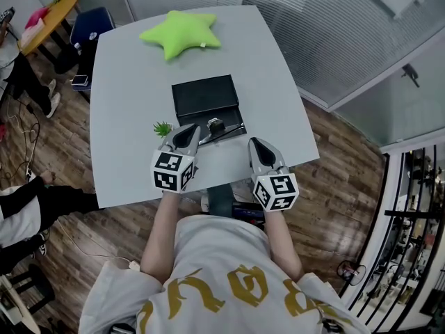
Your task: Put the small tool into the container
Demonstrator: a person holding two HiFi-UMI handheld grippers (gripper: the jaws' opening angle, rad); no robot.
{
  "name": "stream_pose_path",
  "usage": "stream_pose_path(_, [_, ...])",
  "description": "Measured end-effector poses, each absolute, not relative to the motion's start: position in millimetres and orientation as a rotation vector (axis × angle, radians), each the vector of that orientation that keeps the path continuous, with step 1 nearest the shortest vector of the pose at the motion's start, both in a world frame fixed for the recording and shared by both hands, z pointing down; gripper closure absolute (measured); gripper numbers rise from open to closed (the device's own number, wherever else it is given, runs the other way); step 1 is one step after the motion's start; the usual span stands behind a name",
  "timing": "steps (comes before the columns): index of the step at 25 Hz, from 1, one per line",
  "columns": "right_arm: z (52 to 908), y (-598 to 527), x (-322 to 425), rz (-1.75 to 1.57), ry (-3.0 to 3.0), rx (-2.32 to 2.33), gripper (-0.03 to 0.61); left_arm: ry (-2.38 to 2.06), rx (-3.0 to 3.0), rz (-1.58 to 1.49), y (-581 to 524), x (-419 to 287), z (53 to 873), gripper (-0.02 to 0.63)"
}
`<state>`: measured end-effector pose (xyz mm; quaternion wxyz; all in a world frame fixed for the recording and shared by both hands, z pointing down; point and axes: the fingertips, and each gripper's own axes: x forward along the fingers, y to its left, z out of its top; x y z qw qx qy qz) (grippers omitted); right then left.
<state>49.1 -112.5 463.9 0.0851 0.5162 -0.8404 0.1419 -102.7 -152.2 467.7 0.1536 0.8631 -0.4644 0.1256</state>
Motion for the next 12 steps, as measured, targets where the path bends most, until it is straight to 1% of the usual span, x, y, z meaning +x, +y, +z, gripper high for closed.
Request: stream_pose_path(12, [463.5, -108.6, 39.5, 0.409, -2.511, 1.534, 0.555, -1.307, 2.459, 0.341, -150.1, -113.0, 475.1, 0.614])
